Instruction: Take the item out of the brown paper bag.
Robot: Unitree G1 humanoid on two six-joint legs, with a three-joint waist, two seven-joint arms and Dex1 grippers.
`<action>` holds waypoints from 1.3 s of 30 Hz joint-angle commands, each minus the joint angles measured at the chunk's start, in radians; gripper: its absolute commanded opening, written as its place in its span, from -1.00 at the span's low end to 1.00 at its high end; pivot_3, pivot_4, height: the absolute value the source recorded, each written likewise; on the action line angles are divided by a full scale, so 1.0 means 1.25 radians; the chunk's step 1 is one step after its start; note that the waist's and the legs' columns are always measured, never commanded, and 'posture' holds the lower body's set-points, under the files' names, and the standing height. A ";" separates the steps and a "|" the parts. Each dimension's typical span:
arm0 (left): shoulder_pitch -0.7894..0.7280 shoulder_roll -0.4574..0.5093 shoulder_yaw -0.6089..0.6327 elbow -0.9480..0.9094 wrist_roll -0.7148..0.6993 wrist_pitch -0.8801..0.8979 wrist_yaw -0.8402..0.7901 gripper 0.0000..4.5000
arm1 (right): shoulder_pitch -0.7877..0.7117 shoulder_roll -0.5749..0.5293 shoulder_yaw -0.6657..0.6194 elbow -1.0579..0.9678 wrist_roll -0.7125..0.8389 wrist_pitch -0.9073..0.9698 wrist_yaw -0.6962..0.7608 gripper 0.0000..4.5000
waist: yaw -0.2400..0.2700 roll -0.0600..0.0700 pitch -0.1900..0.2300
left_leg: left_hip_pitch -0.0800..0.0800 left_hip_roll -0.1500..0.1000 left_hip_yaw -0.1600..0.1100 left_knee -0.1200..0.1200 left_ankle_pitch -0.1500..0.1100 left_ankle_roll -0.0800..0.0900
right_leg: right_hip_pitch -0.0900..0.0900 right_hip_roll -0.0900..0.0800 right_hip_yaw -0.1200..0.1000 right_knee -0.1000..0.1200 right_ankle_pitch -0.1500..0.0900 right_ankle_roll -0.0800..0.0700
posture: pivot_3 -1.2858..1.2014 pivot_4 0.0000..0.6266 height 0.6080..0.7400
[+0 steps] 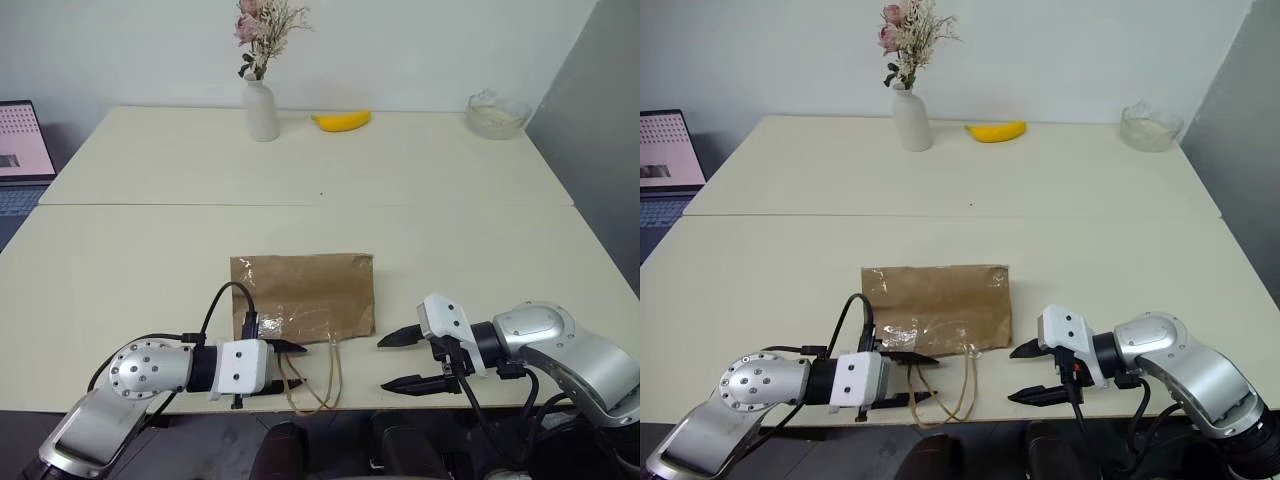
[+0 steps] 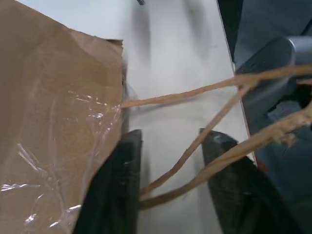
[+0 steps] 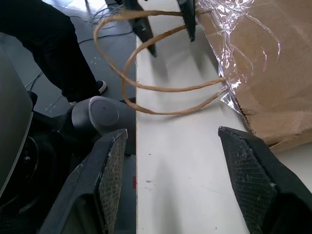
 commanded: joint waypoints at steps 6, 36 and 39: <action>0.075 0.047 0.026 -0.047 0.019 -0.099 -0.031 -0.16 | -0.011 -0.011 -0.013 -0.038 0.027 0.018 0.002 0.40 | 0.000 0.000 0.000 | 0.000 0.000 0.000 0.000 0.000 0.000 | 0.000 0.000 0.000 0.000 0.000 0.000 | 0.03 -0.52 1.00; -0.065 -0.018 0.049 -0.154 -0.207 0.332 0.051 -0.98 | -0.015 -0.032 0.028 -0.057 0.052 0.032 0.039 0.40 | 0.000 0.000 0.000 | 0.000 0.000 -0.001 0.000 0.000 0.000 | 0.000 0.000 -0.001 0.000 0.002 0.004 | 0.03 -0.52 1.00; -0.067 -0.039 0.042 -0.156 -0.203 0.337 0.073 -0.98 | -0.013 -0.024 0.030 -0.058 0.052 0.031 0.030 0.40 | 0.000 0.000 0.000 | 0.000 0.000 -0.001 0.001 0.000 0.000 | 0.000 0.000 -0.001 0.000 0.002 0.003 | 0.03 -0.52 1.00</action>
